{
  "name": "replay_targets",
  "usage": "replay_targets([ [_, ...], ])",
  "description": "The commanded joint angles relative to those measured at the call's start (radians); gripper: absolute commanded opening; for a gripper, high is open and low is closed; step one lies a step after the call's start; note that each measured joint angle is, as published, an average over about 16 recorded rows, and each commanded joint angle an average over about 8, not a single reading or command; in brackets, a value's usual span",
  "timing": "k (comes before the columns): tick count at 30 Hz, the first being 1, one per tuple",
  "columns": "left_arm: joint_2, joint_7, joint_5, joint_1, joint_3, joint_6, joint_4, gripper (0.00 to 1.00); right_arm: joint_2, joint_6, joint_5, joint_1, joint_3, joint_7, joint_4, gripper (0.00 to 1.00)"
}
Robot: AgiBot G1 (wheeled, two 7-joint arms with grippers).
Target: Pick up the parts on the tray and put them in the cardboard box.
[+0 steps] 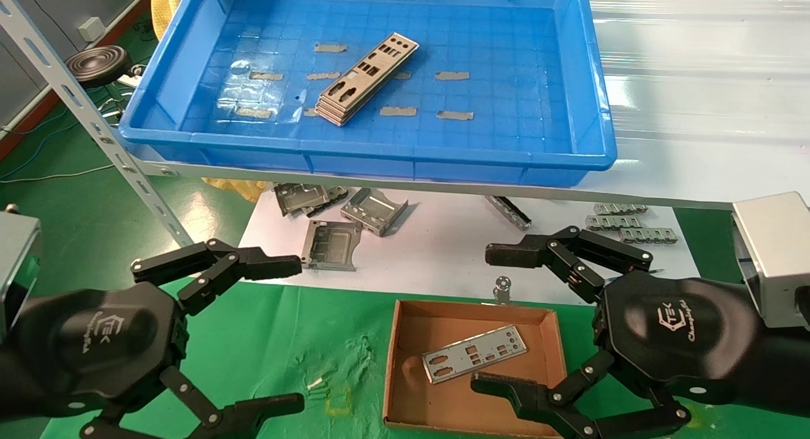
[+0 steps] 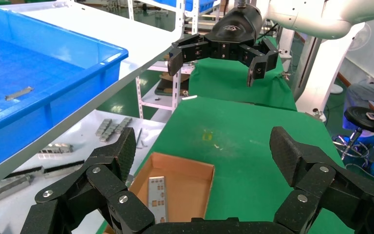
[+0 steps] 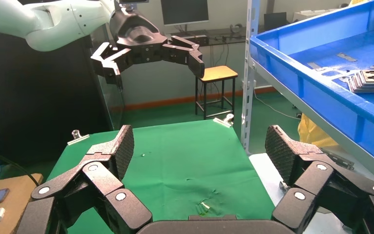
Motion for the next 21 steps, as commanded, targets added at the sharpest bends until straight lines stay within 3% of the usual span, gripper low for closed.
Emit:
replay_targets([
  [1,0.000,0.000,0.000,0.000,0.000,0.000,0.000,1.00,0.000,0.000,0.000,0.000,0.000,0.000,0.000,1.00],
  [21,0.000,0.000,0.000,0.000,0.000,0.000,0.000,1.00,0.000,0.000,0.000,0.000,0.000,0.000,0.000,1.00],
])
